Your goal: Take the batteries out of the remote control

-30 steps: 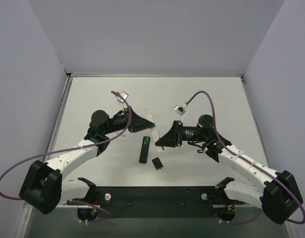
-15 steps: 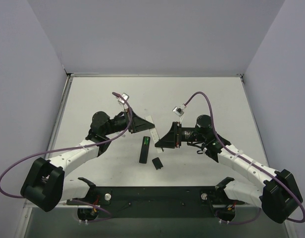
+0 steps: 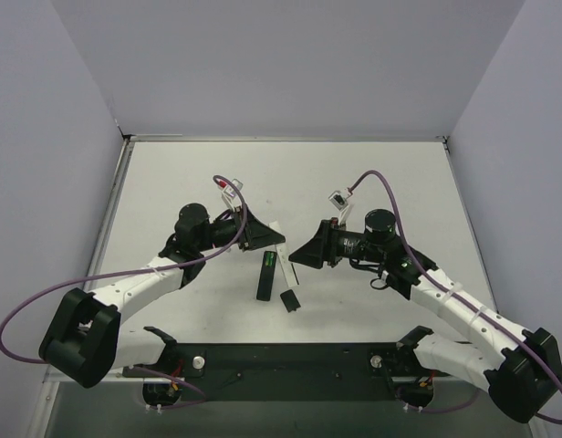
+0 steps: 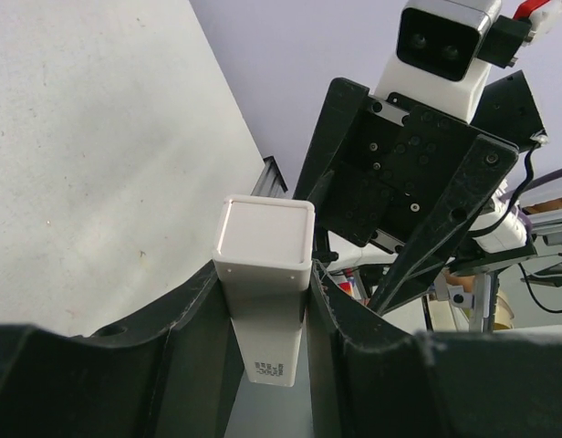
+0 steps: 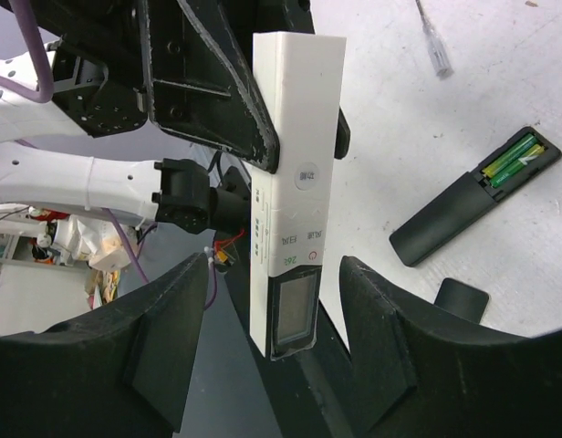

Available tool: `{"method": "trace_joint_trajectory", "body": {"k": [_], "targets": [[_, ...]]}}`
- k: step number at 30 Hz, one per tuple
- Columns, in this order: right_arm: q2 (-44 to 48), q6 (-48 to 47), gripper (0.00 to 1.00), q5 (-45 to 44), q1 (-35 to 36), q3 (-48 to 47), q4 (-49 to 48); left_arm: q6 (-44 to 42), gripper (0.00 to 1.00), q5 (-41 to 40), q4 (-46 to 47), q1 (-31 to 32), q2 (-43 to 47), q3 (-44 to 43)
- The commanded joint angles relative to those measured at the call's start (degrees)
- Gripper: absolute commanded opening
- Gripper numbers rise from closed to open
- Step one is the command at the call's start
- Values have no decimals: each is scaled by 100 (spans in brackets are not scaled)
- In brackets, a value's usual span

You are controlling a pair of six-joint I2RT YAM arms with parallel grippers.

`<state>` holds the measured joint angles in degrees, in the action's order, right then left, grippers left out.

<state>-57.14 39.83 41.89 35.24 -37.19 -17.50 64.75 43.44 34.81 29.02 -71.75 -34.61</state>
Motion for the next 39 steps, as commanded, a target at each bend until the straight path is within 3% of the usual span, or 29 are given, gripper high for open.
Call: {"method": "trace_joint_trajectory", "body": {"k": [1, 16, 21, 26, 30, 39], "targets": [[-182, -20, 56, 3, 0, -192, -192, -156, 0, 94, 254, -27, -59, -204], [-710, 604, 50, 373, 9, 62, -1370, 274, 0, 507, 1063, 34, -243, -116], [-728, 517, 50, 356, 35, 80, -1153, 363, 0, 377, 846, 25, -279, -134], [-360, -554, 61, -645, 289, -323, 480, -304, 0, -151, -622, 25, -182, -414], [-402, -1003, 63, -1384, 571, -657, 1186, -648, 0, -590, -1659, 25, -147, -687], [-798, -1522, 62, -3677, 1643, -1273, 2303, -491, 0, -1329, -2435, 25, -165, -855]]}}
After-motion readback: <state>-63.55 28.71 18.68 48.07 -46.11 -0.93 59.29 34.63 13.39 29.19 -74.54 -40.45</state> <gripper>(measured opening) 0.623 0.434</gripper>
